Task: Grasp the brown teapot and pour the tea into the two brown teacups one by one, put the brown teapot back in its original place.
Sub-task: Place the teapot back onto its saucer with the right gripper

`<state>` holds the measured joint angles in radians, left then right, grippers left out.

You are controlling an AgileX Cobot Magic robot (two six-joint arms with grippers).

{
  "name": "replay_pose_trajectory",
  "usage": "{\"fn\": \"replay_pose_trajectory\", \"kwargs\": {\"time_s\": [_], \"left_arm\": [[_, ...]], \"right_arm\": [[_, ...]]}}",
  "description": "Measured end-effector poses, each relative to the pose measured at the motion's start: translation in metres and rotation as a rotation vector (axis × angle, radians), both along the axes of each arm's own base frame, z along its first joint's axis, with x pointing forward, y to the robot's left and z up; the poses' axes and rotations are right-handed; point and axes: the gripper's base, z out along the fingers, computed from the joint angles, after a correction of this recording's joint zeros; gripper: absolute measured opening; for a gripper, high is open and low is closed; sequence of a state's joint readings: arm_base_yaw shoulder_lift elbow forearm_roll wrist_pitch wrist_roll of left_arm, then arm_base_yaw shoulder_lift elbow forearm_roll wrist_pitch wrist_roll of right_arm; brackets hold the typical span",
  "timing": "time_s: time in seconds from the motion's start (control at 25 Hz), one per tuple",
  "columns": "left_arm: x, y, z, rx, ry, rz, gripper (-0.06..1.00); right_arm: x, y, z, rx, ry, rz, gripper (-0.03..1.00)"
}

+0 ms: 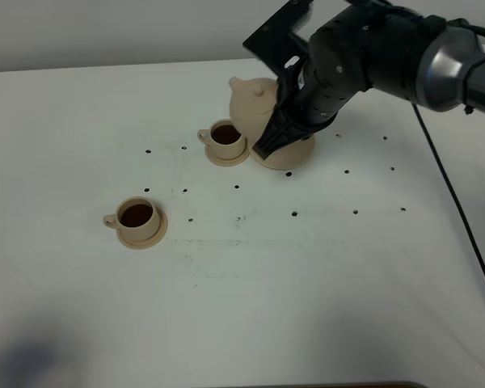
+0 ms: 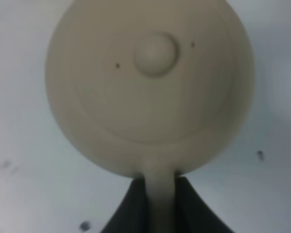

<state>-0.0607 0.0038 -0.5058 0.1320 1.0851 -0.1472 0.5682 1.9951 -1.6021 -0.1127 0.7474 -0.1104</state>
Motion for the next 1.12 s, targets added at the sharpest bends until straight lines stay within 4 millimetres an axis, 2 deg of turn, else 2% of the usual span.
{"fn": "replay_pose_trajectory", "kwargs": {"time_s": [0.12,0.24,0.48,0.6,0.96,1.12], "left_arm": [[0.000,0.000,0.000,0.000,0.000,0.000,0.43],[0.000,0.000,0.000,0.000,0.000,0.000,0.43],[0.000,0.000,0.000,0.000,0.000,0.000,0.43],[0.000,0.000,0.000,0.000,0.000,0.000,0.43],[0.000,0.000,0.000,-0.001,0.000,0.000,0.43],[0.000,0.000,0.000,-0.001,0.000,0.000,0.43]], "right_arm": [[0.011,-0.011,-0.001,0.059,-0.011,-0.064,0.09],[0.019,-0.014,-0.008,0.099,-0.007,-0.107,0.09],[0.029,-0.017,-0.047,0.079,0.065,-0.141,0.09],[0.034,-0.019,-0.060,0.076,0.075,-0.152,0.09],[0.038,-0.017,-0.080,0.097,0.100,-0.174,0.09],[0.038,-0.016,-0.081,0.097,0.100,-0.174,0.09]]}}
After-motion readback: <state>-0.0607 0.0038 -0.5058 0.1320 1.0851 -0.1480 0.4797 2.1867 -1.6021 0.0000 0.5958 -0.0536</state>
